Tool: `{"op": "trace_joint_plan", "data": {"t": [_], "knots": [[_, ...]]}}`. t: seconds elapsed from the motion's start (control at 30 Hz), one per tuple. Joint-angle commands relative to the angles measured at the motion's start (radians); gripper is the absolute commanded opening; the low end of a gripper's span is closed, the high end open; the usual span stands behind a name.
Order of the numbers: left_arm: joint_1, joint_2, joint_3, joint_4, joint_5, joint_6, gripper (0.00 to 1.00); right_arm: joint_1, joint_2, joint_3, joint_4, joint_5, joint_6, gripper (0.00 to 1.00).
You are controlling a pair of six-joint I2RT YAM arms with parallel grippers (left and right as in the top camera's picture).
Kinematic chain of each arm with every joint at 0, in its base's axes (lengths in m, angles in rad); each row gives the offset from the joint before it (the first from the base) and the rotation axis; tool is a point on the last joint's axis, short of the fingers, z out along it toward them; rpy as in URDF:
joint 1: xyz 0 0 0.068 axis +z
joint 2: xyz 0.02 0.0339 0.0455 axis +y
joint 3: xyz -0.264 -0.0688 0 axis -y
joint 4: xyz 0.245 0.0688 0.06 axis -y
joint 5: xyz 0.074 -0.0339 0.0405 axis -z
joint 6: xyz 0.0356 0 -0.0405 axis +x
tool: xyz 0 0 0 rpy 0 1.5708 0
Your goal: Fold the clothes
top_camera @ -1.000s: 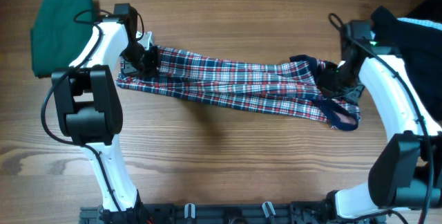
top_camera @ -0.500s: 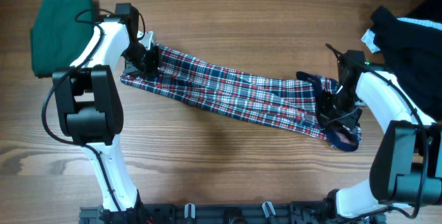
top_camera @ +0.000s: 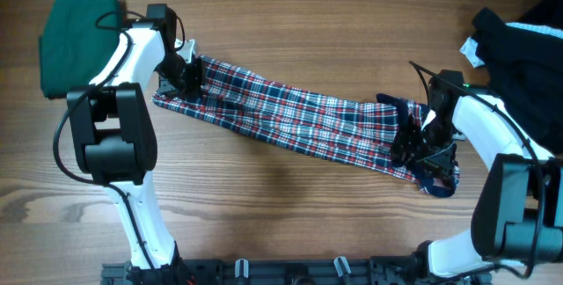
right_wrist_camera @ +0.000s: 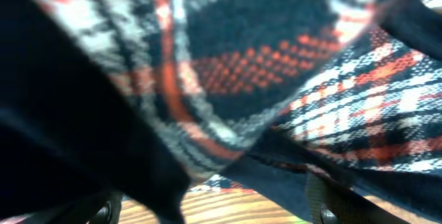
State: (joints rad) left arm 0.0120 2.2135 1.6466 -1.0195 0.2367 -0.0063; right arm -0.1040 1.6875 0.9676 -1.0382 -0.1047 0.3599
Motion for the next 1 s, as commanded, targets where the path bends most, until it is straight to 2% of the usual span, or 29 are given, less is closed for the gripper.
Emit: {"op": "trace_joint_plan", "data": {"t": [0.0, 0.2, 0.27, 0.3, 0.37, 0.4, 0.43, 0.57, 0.83, 0.93, 0.97], "knots": [[0.006, -0.022, -0.013, 0.011, -0.029, -0.002, 0.04, -0.004, -0.134, 0.05, 0.011, -0.041, -0.02, 0.87], [0.006, -0.022, -0.013, 0.018, -0.029, -0.002, 0.05, 0.005, -0.25, 0.055, 0.137, -0.112, -0.046, 0.89], [0.006, -0.022, -0.013, 0.018, -0.029, -0.002, 0.06, 0.024, -0.243, 0.054, 0.172, -0.114, -0.046, 0.86], [0.006, -0.022, -0.013, 0.018, -0.029, -0.002, 0.06, 0.036, -0.237, 0.054, 0.188, -0.114, -0.046, 0.77], [0.006, -0.022, -0.013, 0.018, -0.029, -0.002, 0.07, 0.065, -0.219, 0.054, 0.216, -0.114, -0.043, 0.47], [0.006, -0.022, -0.013, 0.018, -0.029, -0.002, 0.07, 0.084, -0.204, 0.054, 0.23, -0.114, -0.04, 0.23], [0.006, -0.022, -0.013, 0.018, -0.029, -0.002, 0.07, 0.1, -0.193, 0.053, 0.24, -0.111, -0.025, 0.04], [0.006, -0.022, -0.013, 0.023, -0.029, -0.002, 0.04, 0.146, -0.134, 0.051, 0.265, -0.092, 0.011, 0.04], [0.006, -0.022, -0.012, 0.042, -0.029, -0.002, 0.04, 0.189, 0.034, 0.051, 0.283, -0.092, 0.037, 0.04], [0.006, -0.022, -0.012, 0.046, -0.029, -0.002, 0.11, 0.191, 0.066, 0.051, 0.296, -0.092, 0.037, 0.04], [0.006, -0.022, -0.012, 0.049, -0.029, -0.002, 0.18, 0.191, 0.077, 0.051, 0.303, -0.091, 0.036, 0.04]]}}
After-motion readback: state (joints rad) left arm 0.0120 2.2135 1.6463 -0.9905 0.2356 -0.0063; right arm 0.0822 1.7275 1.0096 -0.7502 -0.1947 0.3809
